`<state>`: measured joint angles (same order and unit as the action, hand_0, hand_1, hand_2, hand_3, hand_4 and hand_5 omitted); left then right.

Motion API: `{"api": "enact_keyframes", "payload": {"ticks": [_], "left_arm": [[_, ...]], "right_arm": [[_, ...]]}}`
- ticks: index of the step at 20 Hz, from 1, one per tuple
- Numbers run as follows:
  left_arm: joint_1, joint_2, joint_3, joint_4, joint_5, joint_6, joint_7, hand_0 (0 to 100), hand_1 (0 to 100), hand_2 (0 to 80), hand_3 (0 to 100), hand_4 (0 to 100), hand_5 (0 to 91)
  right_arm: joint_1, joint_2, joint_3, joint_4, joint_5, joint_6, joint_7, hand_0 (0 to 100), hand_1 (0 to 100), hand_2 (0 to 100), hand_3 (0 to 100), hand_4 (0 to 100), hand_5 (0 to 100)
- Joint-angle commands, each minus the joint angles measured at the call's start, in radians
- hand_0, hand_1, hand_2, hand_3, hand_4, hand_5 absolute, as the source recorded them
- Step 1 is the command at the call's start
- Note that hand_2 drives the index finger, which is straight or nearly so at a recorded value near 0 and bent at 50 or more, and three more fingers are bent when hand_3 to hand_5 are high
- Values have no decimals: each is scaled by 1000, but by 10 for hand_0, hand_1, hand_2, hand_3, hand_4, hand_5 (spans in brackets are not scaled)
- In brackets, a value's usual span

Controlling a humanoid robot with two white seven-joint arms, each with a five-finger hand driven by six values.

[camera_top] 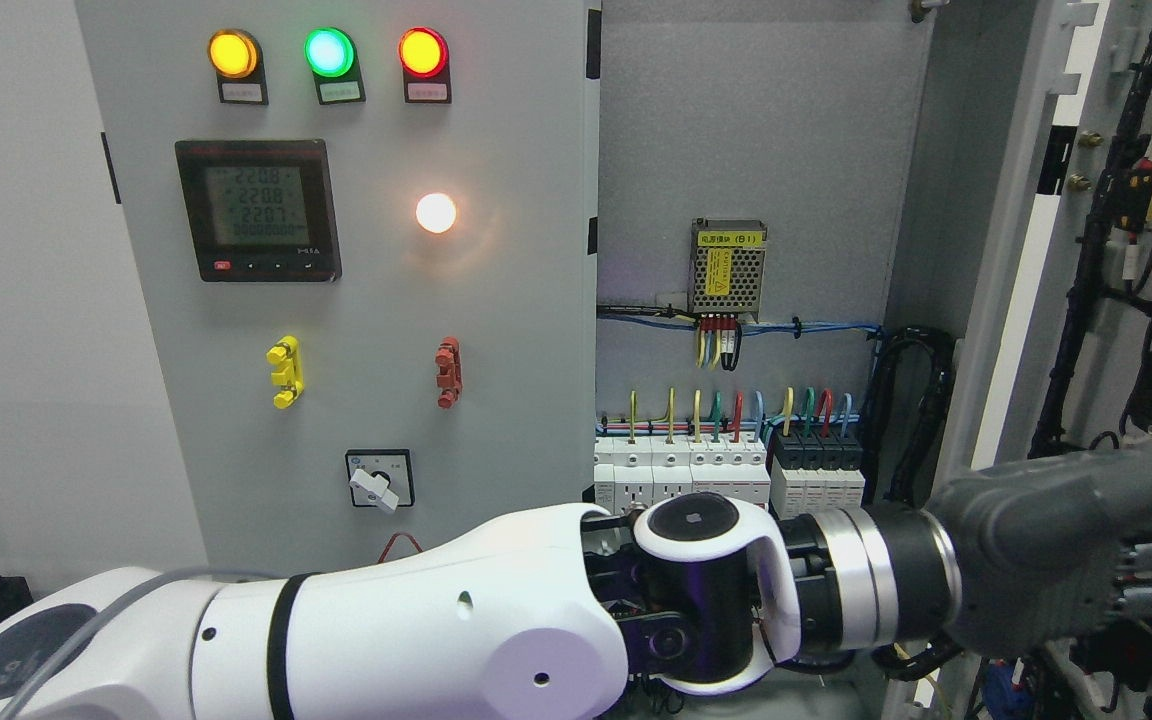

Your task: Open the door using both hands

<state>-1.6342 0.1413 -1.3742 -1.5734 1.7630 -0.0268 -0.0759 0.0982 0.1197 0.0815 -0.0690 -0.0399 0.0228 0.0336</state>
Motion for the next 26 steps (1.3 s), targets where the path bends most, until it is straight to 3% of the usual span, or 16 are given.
{"api": "enact_keyframes", "payload": {"ticks": [1, 5, 9, 14, 17, 21, 26], "left_arm": [[40, 251, 7, -93, -2, 5, -12, 120, 389, 0, 0, 0, 0], [114, 351, 41, -97, -16, 25, -59, 120, 389, 0, 0, 0, 0], [227, 470, 108, -132, -105, 33, -107, 120, 389, 0, 0, 0, 0], [388, 587, 291, -175, -157, 151, -143, 120, 389, 0, 0, 0, 0], [517, 621, 430, -195, -238, 206, -145, 120, 389, 0, 0, 0, 0], [695, 667, 526, -221, -359, 217, -156, 120, 389, 0, 0, 0, 0], [959, 725, 653, -237, -427, 217, -174, 120, 389, 0, 0, 0, 0]], "right_arm": [[0, 0, 0, 0, 0, 0, 0, 120, 389, 0, 0, 0, 0], [0, 0, 0, 0, 0, 0, 0, 120, 389, 0, 0, 0, 0], [0, 0, 0, 0, 0, 0, 0, 120, 389, 0, 0, 0, 0], [0, 0, 0, 0, 0, 0, 0, 120, 389, 0, 0, 0, 0], [0, 0, 0, 0, 0, 0, 0, 120, 389, 0, 0, 0, 0], [0, 0, 0, 0, 0, 0, 0, 120, 389, 0, 0, 0, 0], [0, 0, 0, 0, 0, 0, 0, 120, 389, 0, 0, 0, 0]]}}
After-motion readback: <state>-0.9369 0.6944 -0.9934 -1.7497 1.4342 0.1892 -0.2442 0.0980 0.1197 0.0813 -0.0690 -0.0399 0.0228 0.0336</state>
